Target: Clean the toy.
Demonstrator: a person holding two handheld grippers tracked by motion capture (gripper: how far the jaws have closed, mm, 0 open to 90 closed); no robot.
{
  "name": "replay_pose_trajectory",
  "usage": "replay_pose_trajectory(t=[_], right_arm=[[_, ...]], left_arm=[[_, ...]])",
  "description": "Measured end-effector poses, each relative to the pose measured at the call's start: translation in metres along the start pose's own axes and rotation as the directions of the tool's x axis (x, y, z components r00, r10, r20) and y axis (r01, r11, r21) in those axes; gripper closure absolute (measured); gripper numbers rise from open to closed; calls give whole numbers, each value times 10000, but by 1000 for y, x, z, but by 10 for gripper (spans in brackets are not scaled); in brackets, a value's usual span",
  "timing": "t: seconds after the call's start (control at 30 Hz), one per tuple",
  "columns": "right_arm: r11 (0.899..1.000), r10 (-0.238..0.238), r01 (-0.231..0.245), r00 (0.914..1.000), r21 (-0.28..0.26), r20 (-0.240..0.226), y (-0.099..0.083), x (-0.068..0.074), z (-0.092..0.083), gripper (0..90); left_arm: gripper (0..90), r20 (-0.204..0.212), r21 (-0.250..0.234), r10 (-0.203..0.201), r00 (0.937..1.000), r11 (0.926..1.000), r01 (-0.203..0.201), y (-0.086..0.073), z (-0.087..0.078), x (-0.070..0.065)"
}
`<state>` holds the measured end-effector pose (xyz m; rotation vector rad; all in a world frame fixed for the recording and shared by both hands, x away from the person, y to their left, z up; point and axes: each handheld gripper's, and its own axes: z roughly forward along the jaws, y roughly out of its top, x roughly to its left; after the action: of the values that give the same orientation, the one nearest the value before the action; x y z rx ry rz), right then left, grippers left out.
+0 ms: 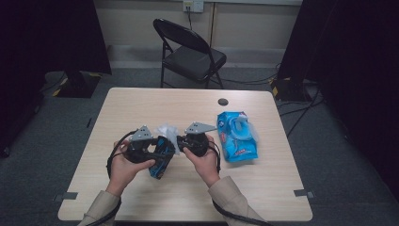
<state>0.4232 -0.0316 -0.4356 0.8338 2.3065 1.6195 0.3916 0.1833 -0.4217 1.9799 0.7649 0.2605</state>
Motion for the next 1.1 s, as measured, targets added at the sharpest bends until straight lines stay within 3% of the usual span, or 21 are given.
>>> replay_pose_trajectory(t=[0.13,0.2,0.3,0.73,1.1], right_arm=[[9998,-29,28,10000,179,51,-4,2,3,832],[9999,117,-117,9997,7,-223,-7,2,5,832],[9998,220,-220,9995,-30,-245,-9,3,6,832],[9992,264,-246,9982,327,-548,-24,6,13,832],[9977,186,-115,9941,665,-1070,-40,20,23,831]], left_arm=[[255,141,-165,31,9999,9999,-29,3,-1,-1],[255,123,-160,54,9999,9999,-52,3,-2,-2],[255,145,-169,-28,9999,9999,30,2,-2,0],[255,108,-208,-22,9999,9998,24,4,1,3],[255,-62,-351,-161,9999,9993,158,3,-5,7]])
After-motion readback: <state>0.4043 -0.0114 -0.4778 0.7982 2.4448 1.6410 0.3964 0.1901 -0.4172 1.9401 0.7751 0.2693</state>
